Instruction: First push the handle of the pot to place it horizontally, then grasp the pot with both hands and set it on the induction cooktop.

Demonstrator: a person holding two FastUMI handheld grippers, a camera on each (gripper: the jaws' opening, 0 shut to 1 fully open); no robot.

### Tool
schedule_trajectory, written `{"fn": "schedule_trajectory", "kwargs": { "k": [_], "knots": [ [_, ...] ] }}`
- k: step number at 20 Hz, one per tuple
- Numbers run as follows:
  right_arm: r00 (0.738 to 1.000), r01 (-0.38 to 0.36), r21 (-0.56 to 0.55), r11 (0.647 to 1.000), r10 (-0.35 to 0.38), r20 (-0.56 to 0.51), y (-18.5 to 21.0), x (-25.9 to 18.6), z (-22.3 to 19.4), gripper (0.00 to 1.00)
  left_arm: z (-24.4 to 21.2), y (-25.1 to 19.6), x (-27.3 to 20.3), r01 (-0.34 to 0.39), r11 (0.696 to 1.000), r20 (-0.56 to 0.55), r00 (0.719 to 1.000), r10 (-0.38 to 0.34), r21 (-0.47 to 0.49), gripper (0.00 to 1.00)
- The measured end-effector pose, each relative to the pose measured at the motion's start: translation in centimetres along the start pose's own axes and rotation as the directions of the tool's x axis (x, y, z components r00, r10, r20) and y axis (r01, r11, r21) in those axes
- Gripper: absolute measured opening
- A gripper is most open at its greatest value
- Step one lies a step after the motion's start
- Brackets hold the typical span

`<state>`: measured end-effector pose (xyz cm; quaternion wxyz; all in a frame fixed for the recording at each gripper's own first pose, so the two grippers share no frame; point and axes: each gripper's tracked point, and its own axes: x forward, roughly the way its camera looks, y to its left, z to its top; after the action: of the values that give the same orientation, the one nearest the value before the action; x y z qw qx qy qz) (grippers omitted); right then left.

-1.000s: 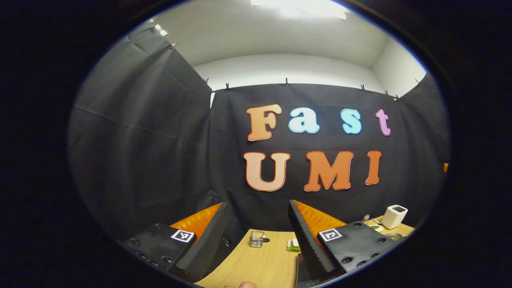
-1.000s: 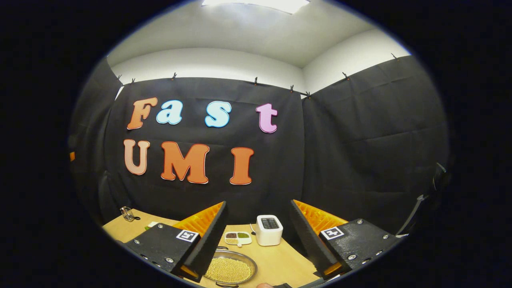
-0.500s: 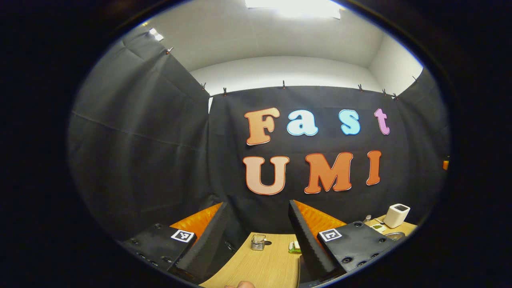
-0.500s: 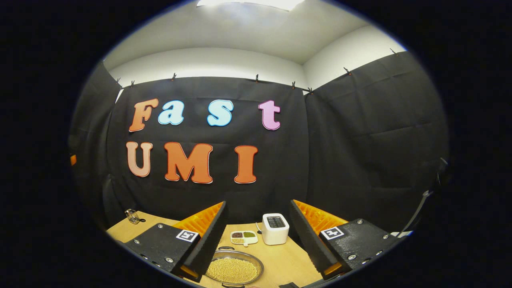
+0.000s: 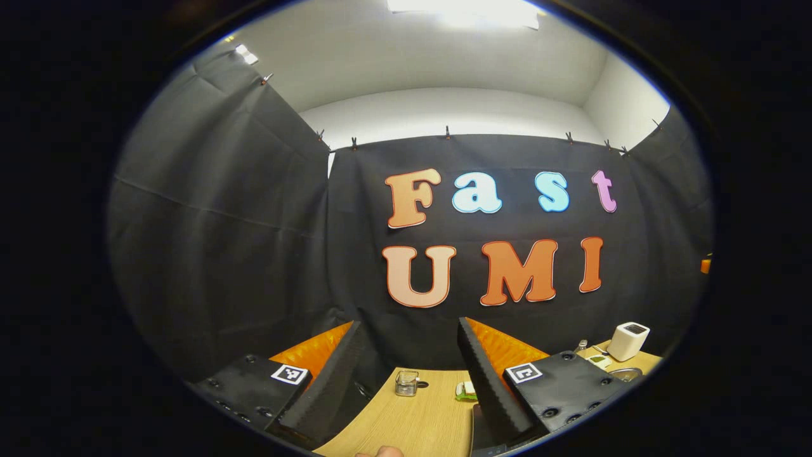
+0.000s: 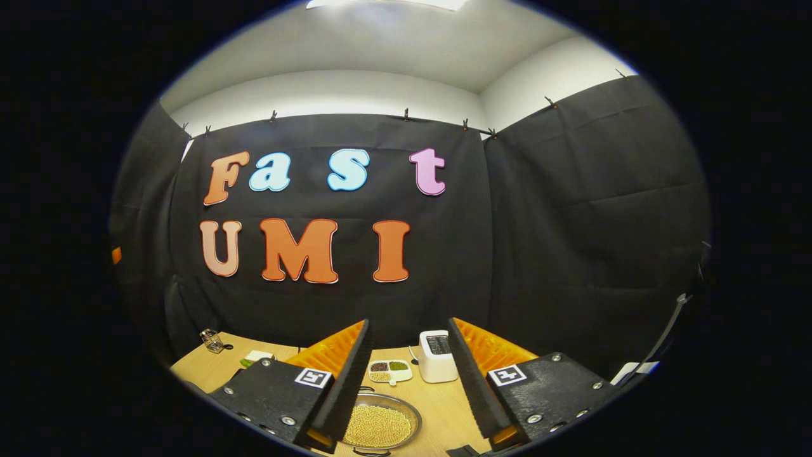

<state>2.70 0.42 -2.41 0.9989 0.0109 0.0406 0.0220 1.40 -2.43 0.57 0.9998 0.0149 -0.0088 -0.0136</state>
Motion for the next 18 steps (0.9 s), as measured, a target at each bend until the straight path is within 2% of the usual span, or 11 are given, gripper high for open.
{"fn": "schedule_trajectory", "kwargs": {
  "k": [3, 6, 10, 11, 15, 18],
  "knots": [
    [1.0, 0.018, 0.005, 1.0, -0.018, -0.015, -0.6, 0.5, -1.0, 0.67, -0.2, -0.4, 0.2, 0.003, 1.0, -0.001, 1.0, -0.003, -0.004, 0.99],
    [0.999, 0.006, 0.002, 1.0, -0.006, -0.054, -0.3, 0.5, -2.6, 0.54, 0.1, -0.8, 0.2, 0.01, 1.0, 0.006, 1.0, -0.01, 0.001, 0.99],
    [0.992, -0.046, 0.003, 0.999, 0.046, -0.121, 1.0, 0.4, -4.9, 0.3, 0.7, -1.2, 0.2, 0.012, 1.0, 0.019, 1.0, -0.012, 0.009, 0.99],
    [0.99, -0.05, 0.004, 0.999, 0.05, -0.132, 1.1, 0.5, -5.3, 0.23, 0.7, -1.2, 0.1, 0.013, 1.0, 0.021, 1.0, -0.013, 0.01, 0.99],
    [0.982, -0.05, 0.004, 0.999, 0.05, -0.182, 1.8, 0.6, -7.8, 0.04, 0.9, -1.5, 0.0, 0.02, 1.0, 0.024, 1.0, -0.02, 0.008, 0.99],
    [0.971, -0.079, -0.002, 0.997, 0.076, -0.227, 3.2, 0.6, -10.2, 0.0, 1.1, -1.5, -0.3, 0.021, 1.0, 0.031, 0.999, -0.021, 0.01, 0.98]
  ]
}}
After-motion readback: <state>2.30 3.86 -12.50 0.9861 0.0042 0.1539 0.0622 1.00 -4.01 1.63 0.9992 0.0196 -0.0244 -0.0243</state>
